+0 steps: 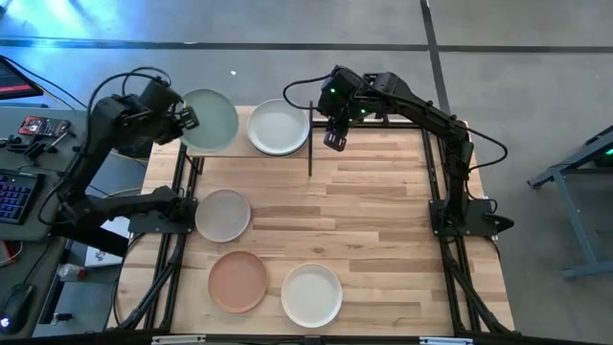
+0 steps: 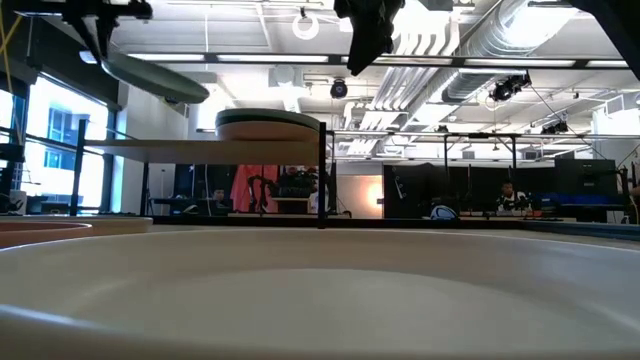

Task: Place and stack plates onto a shelf
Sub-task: Put the blue plate on the shelf

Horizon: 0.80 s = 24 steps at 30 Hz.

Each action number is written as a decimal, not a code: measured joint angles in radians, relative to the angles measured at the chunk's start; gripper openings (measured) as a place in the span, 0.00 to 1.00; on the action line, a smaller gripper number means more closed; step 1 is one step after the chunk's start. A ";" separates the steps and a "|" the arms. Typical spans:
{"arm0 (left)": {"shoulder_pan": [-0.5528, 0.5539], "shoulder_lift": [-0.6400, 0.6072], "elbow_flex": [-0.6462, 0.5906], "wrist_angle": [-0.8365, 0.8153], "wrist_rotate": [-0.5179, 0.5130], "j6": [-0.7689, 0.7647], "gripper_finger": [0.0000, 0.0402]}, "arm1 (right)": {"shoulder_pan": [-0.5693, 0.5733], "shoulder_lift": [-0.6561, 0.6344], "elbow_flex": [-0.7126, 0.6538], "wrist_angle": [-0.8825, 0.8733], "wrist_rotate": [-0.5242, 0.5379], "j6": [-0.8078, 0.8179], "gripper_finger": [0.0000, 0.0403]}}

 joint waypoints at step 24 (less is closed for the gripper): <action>0.020 0.003 -0.268 0.176 -0.007 -0.111 0.00 | 0.000 0.000 0.000 -0.040 -0.005 0.019 0.32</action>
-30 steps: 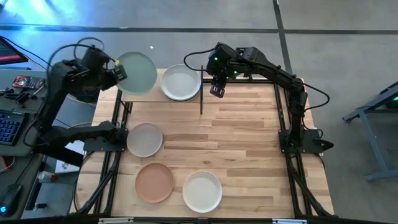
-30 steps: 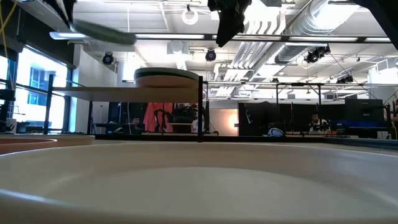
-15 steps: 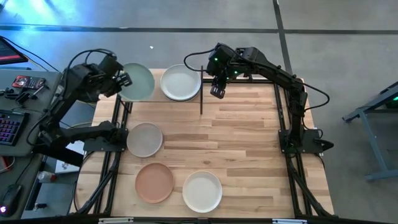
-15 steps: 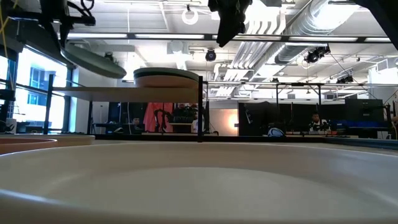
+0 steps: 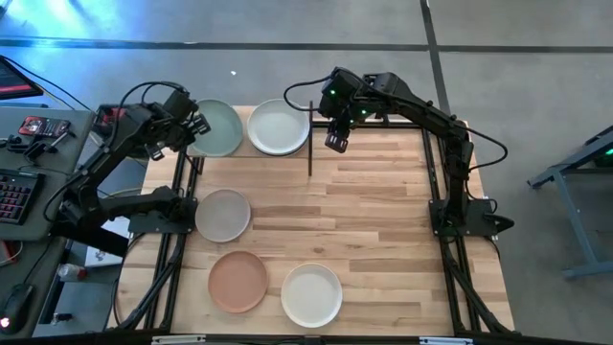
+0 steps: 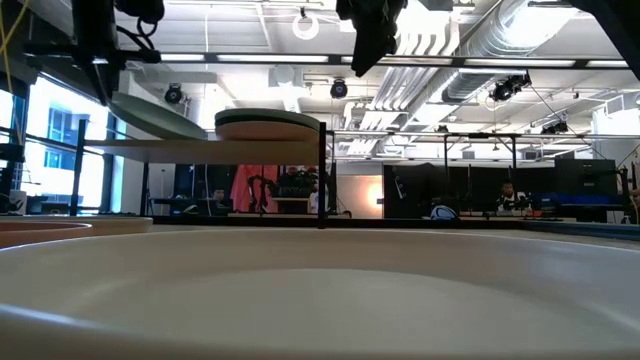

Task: Place and stack plates onto a shelf
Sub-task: Put the blue plate on the shelf

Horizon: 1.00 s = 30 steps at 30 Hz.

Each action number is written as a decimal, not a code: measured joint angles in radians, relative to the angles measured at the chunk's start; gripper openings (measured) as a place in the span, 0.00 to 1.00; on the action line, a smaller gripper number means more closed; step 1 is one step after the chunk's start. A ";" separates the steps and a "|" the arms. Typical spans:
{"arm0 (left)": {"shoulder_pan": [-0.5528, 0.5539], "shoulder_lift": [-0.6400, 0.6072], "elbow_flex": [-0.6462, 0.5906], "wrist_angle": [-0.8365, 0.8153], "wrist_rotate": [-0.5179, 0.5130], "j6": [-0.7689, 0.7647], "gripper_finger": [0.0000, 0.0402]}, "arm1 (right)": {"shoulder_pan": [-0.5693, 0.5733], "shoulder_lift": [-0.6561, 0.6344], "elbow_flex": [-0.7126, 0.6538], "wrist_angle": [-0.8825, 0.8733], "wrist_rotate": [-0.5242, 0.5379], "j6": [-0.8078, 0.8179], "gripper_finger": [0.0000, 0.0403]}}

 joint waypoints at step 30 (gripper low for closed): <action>0.000 0.113 -0.019 0.031 -0.033 0.064 0.10 | 0.000 0.000 0.000 -0.035 -0.006 0.003 0.32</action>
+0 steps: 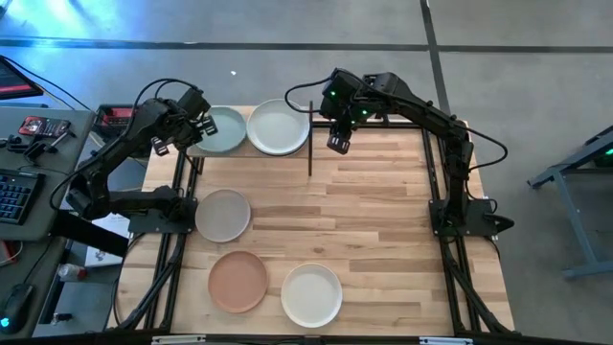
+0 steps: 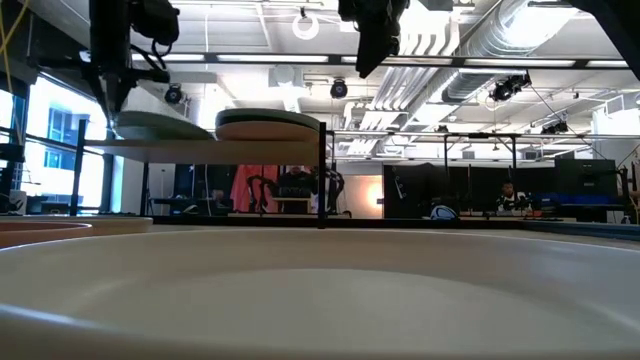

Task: Place and stack plates onto a shelf
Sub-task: Put the blue plate on the shelf, then stack the orange plate into the blue plate on the shelf

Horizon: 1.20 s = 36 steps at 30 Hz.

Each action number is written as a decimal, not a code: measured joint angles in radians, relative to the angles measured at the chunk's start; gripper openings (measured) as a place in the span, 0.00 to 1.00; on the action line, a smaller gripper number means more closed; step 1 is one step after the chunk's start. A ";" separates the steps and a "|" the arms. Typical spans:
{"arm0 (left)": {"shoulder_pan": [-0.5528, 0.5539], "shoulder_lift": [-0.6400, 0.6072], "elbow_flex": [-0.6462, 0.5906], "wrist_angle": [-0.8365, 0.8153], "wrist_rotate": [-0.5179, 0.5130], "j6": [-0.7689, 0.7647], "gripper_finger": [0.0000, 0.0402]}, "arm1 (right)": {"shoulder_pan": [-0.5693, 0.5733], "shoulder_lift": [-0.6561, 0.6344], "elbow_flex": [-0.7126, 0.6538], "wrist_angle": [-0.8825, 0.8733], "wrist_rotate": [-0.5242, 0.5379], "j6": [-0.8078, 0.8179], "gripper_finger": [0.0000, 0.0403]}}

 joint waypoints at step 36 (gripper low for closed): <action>-0.202 -0.328 0.000 -0.007 0.483 0.346 0.12 | 0.156 -0.002 -0.061 -0.026 -0.140 0.315 0.32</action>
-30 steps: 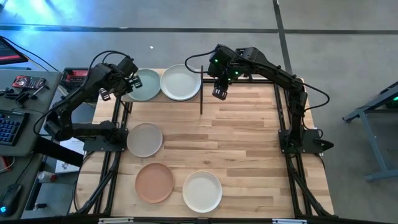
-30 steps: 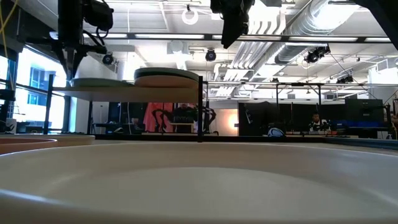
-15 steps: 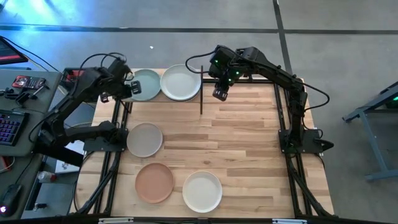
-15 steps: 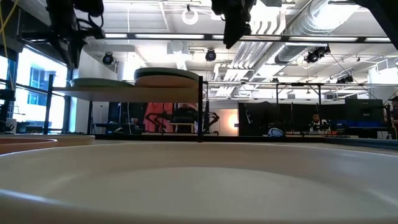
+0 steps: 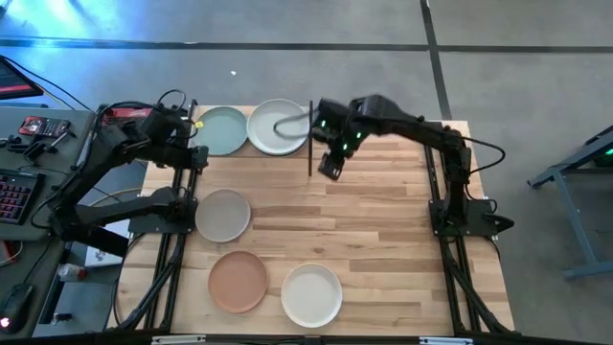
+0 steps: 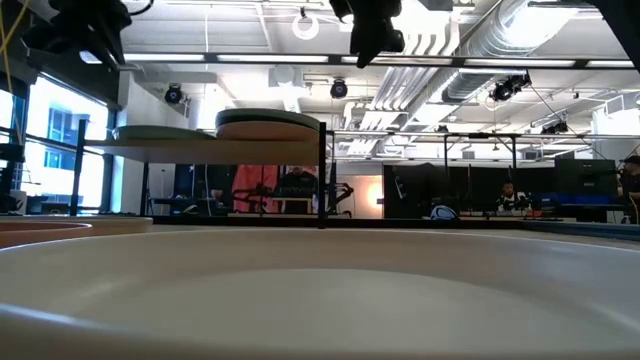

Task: Place and stack plates onto a shelf
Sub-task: Stack the orange plate into the blue plate on the shelf

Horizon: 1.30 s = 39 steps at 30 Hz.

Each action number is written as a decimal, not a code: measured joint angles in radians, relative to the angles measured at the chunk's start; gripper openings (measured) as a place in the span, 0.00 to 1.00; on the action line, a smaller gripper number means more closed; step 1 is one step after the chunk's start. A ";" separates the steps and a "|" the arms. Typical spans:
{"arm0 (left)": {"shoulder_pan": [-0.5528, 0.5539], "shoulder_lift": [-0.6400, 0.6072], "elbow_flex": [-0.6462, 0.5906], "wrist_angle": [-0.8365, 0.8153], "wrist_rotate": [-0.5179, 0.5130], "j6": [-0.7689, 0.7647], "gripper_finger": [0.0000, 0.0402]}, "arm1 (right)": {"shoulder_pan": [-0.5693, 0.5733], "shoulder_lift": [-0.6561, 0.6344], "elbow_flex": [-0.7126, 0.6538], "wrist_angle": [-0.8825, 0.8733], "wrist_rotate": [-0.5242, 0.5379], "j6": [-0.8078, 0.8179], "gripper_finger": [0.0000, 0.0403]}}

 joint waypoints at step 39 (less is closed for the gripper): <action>-0.683 0.067 -0.196 0.363 0.013 0.040 0.12 | 0.603 0.002 -0.772 0.791 0.146 0.502 0.32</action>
